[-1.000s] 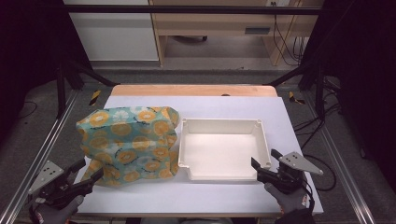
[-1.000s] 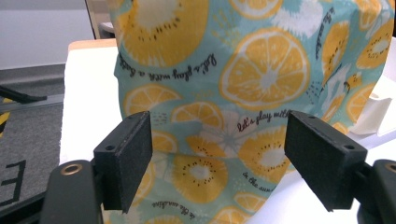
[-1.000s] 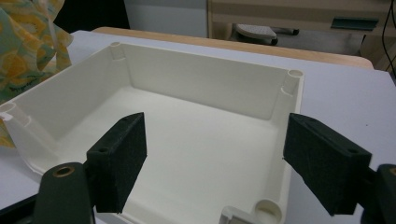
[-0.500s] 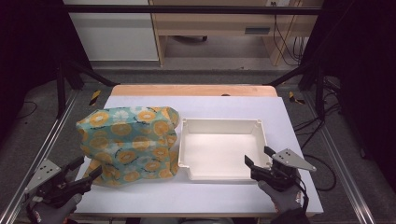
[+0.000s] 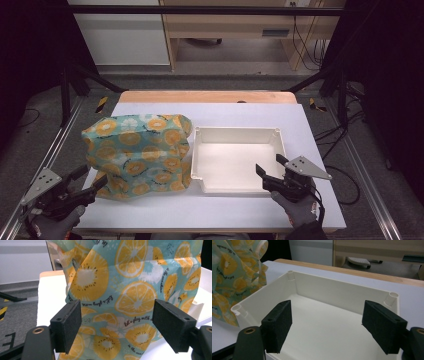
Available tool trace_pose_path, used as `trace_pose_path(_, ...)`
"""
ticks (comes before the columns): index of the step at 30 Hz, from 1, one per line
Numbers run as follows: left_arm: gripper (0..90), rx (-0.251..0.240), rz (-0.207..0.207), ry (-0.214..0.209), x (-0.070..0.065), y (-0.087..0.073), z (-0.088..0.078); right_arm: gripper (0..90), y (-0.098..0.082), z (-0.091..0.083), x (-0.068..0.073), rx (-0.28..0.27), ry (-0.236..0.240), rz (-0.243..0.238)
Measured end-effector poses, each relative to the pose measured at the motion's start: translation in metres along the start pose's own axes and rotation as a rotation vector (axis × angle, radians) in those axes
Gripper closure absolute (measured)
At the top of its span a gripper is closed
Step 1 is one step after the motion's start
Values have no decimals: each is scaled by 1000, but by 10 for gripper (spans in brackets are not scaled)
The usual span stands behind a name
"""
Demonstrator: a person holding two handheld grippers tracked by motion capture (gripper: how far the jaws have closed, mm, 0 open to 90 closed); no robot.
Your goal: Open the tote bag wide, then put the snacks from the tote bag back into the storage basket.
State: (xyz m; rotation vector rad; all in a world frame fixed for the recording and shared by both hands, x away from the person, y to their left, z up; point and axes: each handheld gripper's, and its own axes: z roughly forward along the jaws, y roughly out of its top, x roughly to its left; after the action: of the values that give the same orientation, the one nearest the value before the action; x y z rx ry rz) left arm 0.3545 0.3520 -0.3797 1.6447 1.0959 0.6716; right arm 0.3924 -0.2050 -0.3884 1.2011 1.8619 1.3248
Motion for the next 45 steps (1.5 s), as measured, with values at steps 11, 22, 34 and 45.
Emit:
trace_pose_path(11,232,0,20,-4,0,9,0,261,8,4,4,-16,25,6)
trace_pose_path(22,245,-12,36,0,-1,22,1,289,15,12,15,-22,58,-1)
trace_pose_path(34,253,-24,43,4,-1,33,0,299,28,22,29,-30,99,-13)
trace_pose_path(45,261,-44,36,-1,-2,42,1,311,40,31,43,-41,128,-27)
